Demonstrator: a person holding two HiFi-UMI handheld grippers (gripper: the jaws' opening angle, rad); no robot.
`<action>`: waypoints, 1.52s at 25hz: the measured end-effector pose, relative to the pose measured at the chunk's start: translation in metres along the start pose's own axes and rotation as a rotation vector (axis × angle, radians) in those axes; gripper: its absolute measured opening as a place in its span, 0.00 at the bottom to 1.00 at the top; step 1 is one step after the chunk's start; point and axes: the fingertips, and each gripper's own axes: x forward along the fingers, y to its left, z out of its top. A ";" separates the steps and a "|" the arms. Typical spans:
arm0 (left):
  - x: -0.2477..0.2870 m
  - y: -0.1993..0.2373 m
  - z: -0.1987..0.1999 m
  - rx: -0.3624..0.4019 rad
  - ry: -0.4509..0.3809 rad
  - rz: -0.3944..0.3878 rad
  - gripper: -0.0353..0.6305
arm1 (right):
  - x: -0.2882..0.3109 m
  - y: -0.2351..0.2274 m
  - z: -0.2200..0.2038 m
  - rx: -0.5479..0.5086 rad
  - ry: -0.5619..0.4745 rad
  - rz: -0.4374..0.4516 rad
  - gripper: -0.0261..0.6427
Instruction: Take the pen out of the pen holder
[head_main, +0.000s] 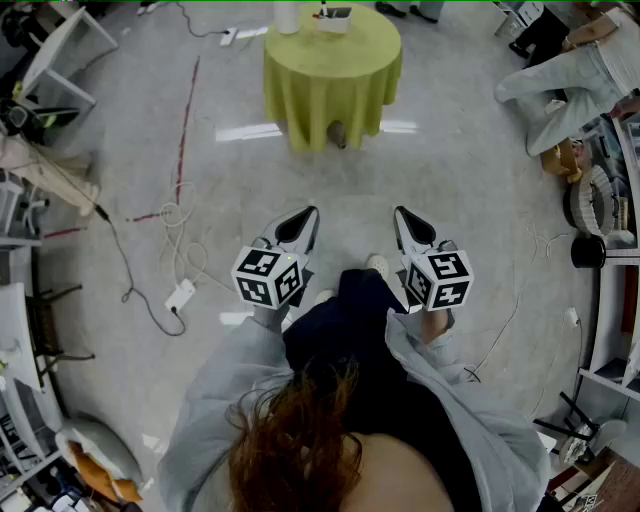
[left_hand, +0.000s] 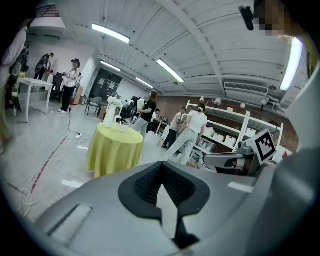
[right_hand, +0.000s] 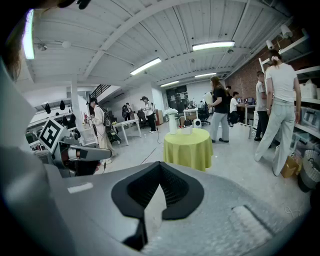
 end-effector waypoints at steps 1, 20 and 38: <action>-0.006 -0.006 -0.002 0.017 0.003 0.002 0.08 | -0.007 0.001 -0.002 -0.004 -0.002 -0.004 0.04; -0.062 -0.033 0.006 0.067 -0.054 0.105 0.08 | -0.038 0.024 0.021 -0.046 -0.046 0.048 0.04; -0.076 0.002 -0.006 0.017 -0.040 0.082 0.08 | -0.027 0.040 0.027 0.107 -0.173 0.018 0.35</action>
